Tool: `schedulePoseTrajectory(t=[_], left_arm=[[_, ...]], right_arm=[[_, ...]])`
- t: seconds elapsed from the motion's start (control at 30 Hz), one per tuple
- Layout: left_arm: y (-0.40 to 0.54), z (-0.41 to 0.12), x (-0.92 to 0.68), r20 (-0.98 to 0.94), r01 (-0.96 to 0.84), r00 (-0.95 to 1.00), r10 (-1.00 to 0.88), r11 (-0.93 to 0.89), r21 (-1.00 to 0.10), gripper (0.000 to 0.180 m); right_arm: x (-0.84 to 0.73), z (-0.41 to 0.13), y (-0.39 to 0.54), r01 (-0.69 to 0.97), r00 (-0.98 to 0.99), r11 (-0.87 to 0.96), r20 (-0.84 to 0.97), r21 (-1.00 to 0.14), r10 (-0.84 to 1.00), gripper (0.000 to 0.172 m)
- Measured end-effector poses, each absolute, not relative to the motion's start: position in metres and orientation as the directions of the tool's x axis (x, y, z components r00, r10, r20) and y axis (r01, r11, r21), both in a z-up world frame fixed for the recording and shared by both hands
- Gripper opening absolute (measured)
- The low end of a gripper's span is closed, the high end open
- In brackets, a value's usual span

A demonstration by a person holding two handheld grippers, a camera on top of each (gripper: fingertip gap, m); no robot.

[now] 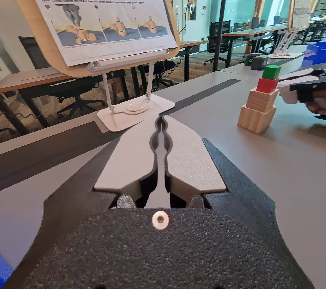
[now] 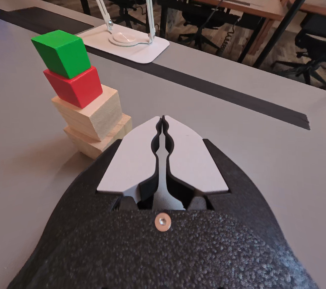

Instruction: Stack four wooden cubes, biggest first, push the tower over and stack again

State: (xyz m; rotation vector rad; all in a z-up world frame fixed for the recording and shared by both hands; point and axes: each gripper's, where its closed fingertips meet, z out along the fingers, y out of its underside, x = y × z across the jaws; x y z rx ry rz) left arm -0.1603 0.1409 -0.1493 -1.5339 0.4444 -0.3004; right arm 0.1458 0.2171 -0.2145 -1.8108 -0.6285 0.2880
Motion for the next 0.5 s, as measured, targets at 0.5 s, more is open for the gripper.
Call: schedulePoseTrajectory(t=[0.5], left_arm=[[0.140, -0.152, -0.162, -0.022, -0.021, 0.843, -0.537, 0.008, -1.000, 0.000]], right_arm=[[-0.021, -0.194, 0.147, 0.453, 0.465, 0.111, 0.341, -0.884, 0.817, 0.000]])
